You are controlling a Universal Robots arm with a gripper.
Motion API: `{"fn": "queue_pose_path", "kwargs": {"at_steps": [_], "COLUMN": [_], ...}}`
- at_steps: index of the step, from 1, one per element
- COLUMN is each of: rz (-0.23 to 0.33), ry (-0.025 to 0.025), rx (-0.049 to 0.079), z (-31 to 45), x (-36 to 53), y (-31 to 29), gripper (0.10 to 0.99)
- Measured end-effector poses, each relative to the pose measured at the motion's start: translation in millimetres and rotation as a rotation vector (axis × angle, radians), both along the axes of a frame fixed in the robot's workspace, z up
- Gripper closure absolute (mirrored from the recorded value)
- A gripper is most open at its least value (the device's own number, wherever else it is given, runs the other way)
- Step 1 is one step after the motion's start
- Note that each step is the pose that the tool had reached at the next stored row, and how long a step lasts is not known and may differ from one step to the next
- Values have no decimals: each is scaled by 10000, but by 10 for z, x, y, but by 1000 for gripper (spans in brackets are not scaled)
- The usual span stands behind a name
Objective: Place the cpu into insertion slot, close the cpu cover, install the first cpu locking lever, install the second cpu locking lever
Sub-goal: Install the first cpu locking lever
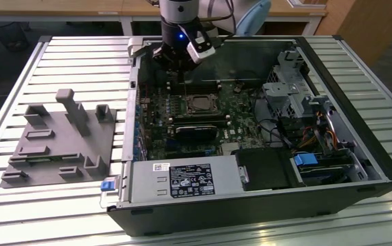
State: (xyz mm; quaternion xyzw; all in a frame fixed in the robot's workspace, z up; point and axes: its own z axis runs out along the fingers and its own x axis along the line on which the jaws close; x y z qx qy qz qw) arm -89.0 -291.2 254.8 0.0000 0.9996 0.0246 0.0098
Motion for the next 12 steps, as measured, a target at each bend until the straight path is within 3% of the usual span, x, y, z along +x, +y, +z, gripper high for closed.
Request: {"fn": "queue_pose_path", "kwargs": {"at_steps": [12], "rz": [1], "ry": [2], "rx": [0], "z": [-11], "x": [107], "y": [0], "gripper": [980]}}
